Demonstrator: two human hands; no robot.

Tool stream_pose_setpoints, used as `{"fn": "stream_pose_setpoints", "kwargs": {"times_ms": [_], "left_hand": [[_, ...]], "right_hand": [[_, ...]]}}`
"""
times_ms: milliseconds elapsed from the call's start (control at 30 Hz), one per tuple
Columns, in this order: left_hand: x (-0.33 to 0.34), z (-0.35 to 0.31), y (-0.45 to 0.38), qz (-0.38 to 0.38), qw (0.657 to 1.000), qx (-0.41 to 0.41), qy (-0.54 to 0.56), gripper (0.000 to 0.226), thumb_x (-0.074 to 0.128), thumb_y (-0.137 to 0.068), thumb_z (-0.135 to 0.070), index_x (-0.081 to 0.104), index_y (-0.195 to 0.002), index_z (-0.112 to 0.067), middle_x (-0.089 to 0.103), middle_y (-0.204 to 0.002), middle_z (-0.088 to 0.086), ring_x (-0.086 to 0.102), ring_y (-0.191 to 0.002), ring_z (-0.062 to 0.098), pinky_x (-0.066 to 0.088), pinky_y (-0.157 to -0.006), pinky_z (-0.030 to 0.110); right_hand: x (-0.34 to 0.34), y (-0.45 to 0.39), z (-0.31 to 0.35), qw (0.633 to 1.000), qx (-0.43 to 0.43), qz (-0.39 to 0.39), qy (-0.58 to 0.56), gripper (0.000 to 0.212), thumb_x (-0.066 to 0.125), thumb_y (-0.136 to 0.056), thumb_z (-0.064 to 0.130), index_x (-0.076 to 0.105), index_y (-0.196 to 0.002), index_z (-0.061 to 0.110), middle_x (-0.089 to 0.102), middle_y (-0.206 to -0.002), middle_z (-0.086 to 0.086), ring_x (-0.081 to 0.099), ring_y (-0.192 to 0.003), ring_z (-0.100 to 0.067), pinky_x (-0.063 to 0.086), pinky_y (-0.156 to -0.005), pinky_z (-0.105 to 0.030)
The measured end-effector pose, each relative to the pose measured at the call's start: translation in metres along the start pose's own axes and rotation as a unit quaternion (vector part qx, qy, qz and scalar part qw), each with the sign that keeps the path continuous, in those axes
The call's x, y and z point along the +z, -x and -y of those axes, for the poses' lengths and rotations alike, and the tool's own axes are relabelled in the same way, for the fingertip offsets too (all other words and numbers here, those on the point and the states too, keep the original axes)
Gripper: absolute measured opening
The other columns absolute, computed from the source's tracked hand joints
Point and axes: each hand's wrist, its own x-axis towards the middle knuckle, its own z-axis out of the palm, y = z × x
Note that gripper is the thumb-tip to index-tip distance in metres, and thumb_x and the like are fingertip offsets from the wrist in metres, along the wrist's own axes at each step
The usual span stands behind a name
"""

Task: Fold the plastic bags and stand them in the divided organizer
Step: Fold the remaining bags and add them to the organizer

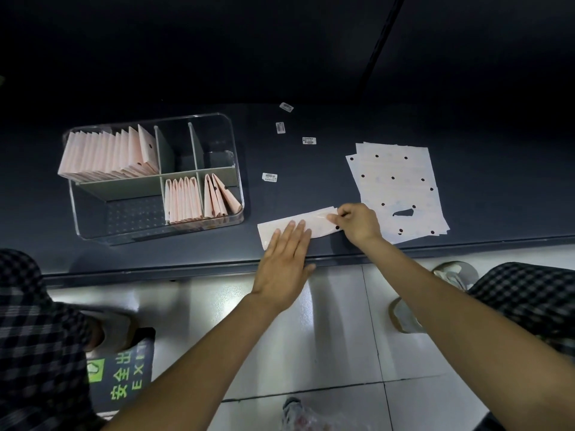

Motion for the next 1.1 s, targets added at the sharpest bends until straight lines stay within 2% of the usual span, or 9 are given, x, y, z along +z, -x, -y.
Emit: {"fn": "stream_pose_setpoints", "kwargs": {"times_ms": [67,133,567,667,767,833,933,1000,1100], "left_hand": [[0.009,0.006,0.002,0.053,0.997,-0.016,-0.046,0.072,0.028,-0.100,-0.048,-0.006,-0.150,-0.009,-0.011,-0.158,0.007,-0.013,-0.145,0.022,-0.011,-0.118,0.035],[0.014,0.013,0.005,0.079,0.994,-0.018,-0.080,0.074,0.021,-0.099,-0.052,-0.013,-0.148,-0.009,-0.016,-0.157,0.009,-0.016,-0.145,0.023,-0.012,-0.117,0.036],[0.013,0.034,-0.002,0.096,0.986,-0.001,-0.137,0.079,0.016,-0.094,-0.062,-0.018,-0.147,-0.015,-0.021,-0.155,0.017,-0.020,-0.143,0.031,-0.010,-0.118,0.042],[0.013,0.034,-0.001,0.100,0.984,0.008,-0.144,0.079,0.015,-0.093,-0.065,-0.025,-0.144,-0.019,-0.023,-0.154,0.019,-0.021,-0.142,0.032,-0.008,-0.118,0.044],[0.013,0.034,-0.002,0.107,0.983,0.009,-0.149,0.079,0.016,-0.092,-0.066,-0.028,-0.141,-0.022,-0.025,-0.153,0.020,-0.023,-0.142,0.033,-0.010,-0.117,0.044],[0.012,0.033,-0.002,0.114,0.983,0.010,-0.147,0.079,0.019,-0.093,-0.064,-0.020,-0.146,-0.020,-0.024,-0.153,0.020,-0.024,-0.141,0.033,-0.011,-0.117,0.044],[0.009,0.034,-0.003,0.124,0.983,0.012,-0.134,0.077,0.021,-0.095,-0.060,-0.009,-0.150,-0.016,-0.022,-0.154,0.019,-0.025,-0.141,0.031,-0.011,-0.117,0.043],[0.007,0.035,-0.003,0.128,0.983,0.018,-0.132,0.079,0.021,-0.094,-0.062,-0.017,-0.148,-0.019,-0.025,-0.153,0.018,-0.026,-0.140,0.031,-0.012,-0.117,0.042],[0.004,0.038,-0.002,0.135,0.981,0.031,-0.139,0.082,0.021,-0.092,-0.066,-0.023,-0.145,-0.022,-0.027,-0.152,0.020,-0.026,-0.141,0.033,-0.011,-0.117,0.043]], "right_hand": [[-0.001,-0.001,0.002,1.000,-0.008,0.003,0.015,0.030,0.066,-0.086,0.031,0.053,-0.066,0.013,0.051,-0.061,0.000,0.049,-0.067,-0.021,0.040,-0.065,-0.029],[-0.001,-0.001,0.004,0.999,-0.016,0.002,0.033,0.033,0.064,-0.088,0.032,0.050,-0.065,0.013,0.052,-0.064,-0.002,0.049,-0.068,-0.023,0.040,-0.064,-0.030],[0.000,-0.013,0.007,0.998,0.020,0.042,0.051,0.030,0.058,-0.091,0.032,0.050,-0.071,0.012,0.057,-0.078,-0.009,0.052,-0.077,-0.025,0.037,-0.068,-0.029],[0.002,0.001,0.010,0.998,0.019,-0.035,0.057,0.022,0.059,-0.091,0.031,0.058,-0.093,0.009,0.063,-0.092,-0.008,0.054,-0.088,-0.025,0.044,-0.076,-0.032],[0.016,0.031,0.015,0.972,-0.135,-0.160,0.109,0.025,0.056,-0.092,0.020,0.055,-0.113,0.007,0.059,-0.113,-0.012,0.052,-0.105,-0.029,0.042,-0.091,-0.038],[0.031,0.051,0.023,0.962,-0.247,-0.056,0.102,0.037,0.049,-0.095,0.018,0.049,-0.130,0.005,0.051,-0.135,-0.013,0.045,-0.125,-0.027,0.031,-0.107,-0.031],[0.051,0.064,0.022,0.926,-0.324,0.121,0.154,0.055,0.038,-0.100,0.027,0.020,-0.148,0.007,0.019,-0.157,-0.007,0.012,-0.146,-0.016,0.000,-0.116,-0.018],[0.050,0.059,0.010,0.920,-0.313,0.118,0.205,0.061,0.032,-0.101,0.035,0.007,-0.150,0.008,0.005,-0.159,-0.006,-0.001,-0.146,-0.013,-0.010,-0.114,-0.017],[0.034,0.048,-0.009,0.933,-0.245,0.088,0.247,0.067,0.028,-0.100,0.044,-0.002,-0.150,0.010,-0.006,-0.159,-0.003,-0.008,-0.146,-0.012,-0.009,-0.116,-0.022]]}}
